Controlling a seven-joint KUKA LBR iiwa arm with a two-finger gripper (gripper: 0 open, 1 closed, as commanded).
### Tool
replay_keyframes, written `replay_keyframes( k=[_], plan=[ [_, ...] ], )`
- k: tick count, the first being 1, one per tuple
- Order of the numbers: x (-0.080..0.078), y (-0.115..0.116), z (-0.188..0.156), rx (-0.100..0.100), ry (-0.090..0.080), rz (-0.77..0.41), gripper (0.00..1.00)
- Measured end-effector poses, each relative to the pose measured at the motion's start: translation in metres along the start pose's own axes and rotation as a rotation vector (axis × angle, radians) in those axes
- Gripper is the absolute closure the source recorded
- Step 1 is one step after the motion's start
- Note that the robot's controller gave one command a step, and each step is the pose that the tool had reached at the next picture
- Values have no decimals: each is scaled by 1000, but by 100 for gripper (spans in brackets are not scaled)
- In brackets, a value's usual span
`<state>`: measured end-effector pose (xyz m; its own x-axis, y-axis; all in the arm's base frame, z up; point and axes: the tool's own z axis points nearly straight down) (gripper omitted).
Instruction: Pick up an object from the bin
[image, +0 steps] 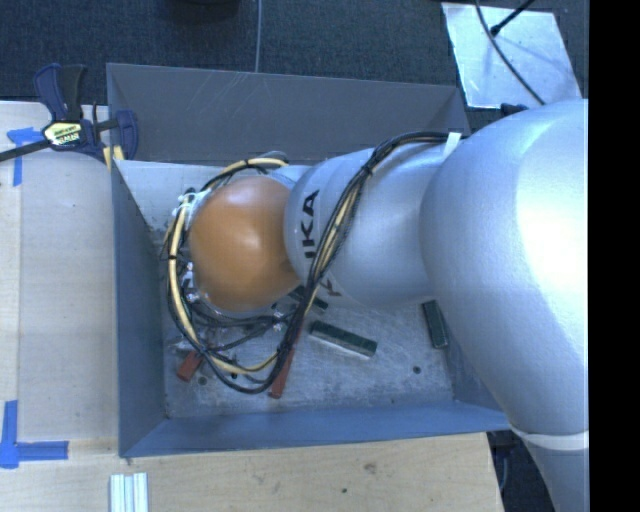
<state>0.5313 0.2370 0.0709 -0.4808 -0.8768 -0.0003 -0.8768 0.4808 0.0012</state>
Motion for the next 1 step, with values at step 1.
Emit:
replay_keyframes(
  k=[1],
  plan=[
    [-2,-1,-75,7,-8,5,100]
  ],
)
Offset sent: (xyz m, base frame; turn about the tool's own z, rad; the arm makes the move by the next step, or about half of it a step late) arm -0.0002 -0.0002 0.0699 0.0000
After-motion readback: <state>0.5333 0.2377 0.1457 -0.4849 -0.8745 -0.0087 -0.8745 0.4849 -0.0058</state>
